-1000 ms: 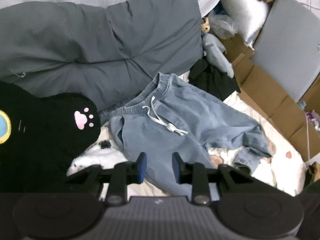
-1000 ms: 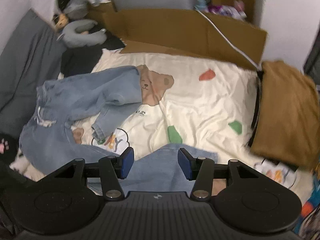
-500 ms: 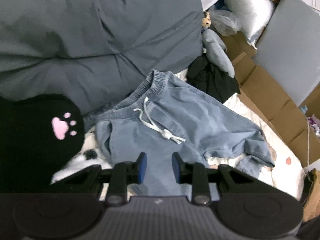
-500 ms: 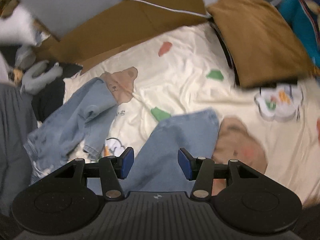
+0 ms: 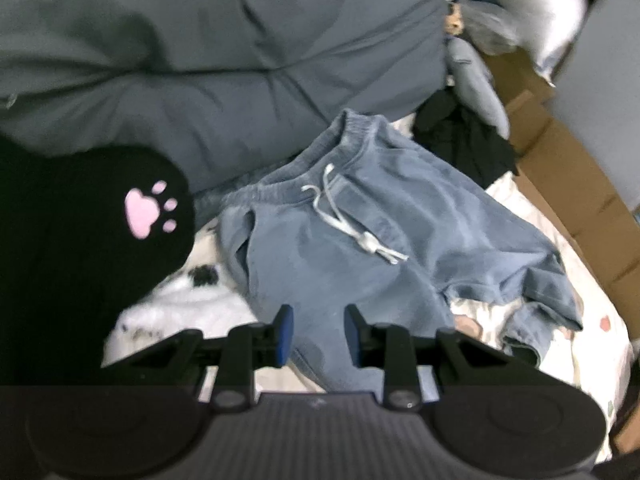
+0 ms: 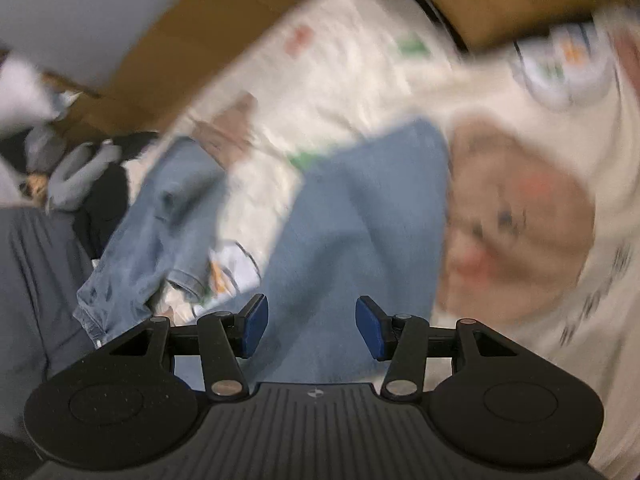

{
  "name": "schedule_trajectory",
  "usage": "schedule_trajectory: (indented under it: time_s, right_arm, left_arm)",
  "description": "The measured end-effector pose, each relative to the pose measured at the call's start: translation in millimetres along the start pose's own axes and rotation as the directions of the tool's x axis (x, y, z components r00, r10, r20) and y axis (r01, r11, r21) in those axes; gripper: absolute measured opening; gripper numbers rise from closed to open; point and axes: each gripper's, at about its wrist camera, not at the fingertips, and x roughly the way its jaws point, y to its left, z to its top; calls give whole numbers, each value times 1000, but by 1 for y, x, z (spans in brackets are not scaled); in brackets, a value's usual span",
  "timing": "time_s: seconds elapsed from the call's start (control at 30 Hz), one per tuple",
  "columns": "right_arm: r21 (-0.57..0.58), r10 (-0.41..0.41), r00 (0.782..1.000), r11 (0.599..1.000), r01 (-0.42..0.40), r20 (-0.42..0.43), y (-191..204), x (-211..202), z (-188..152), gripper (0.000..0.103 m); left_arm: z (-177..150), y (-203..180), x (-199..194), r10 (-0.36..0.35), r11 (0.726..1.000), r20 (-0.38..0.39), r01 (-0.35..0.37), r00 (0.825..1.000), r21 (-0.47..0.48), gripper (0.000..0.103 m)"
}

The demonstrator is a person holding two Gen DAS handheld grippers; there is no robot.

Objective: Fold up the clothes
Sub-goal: 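Move the right tool to the cuff of the pants leg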

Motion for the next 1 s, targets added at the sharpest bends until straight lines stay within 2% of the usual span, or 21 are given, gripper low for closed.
schedule_trajectory:
  time_s: [0.1,0.23,0.4,0.5,0.57,0.63,0.73,1.0]
  right_arm:
    - [61,13,999,998,-11,-37,-25,23,-17,56]
    - [121,-4,996,993,14,-88,-49,50,-39,56]
    - [126,-19,997,992,29,-76,-48,72,-40,56]
    - [217,21,996,976,-3,-81,-53,83,-38,56]
    - [325,68,995,945,-40,-75,-63,86,-42,56]
    - [426,116,992,901,-83,-52,-72,86,-47,56]
    - [507,161,987,849,-148,19,-77,78,-53,57]
    - [529,198,964,807,-264,179,-62,60,-40,56]
  left_arm:
    - [-5,0,5,8,1000,-5,-8,1000,-17,30]
    - [-11,-4,9,30,999,-13,-30,999,15,30]
    - [-12,-6,10,32,999,-16,-31,999,40,31]
    - [-12,-6,12,37,998,-23,-36,999,47,31]
    - [-13,-6,14,41,998,-28,-39,999,51,31]
    - [-13,-7,16,38,998,-34,-36,999,53,31]
    - [-14,-10,20,32,998,-43,-29,999,62,31]
    - [-18,-25,20,0,996,-37,4,999,93,31]
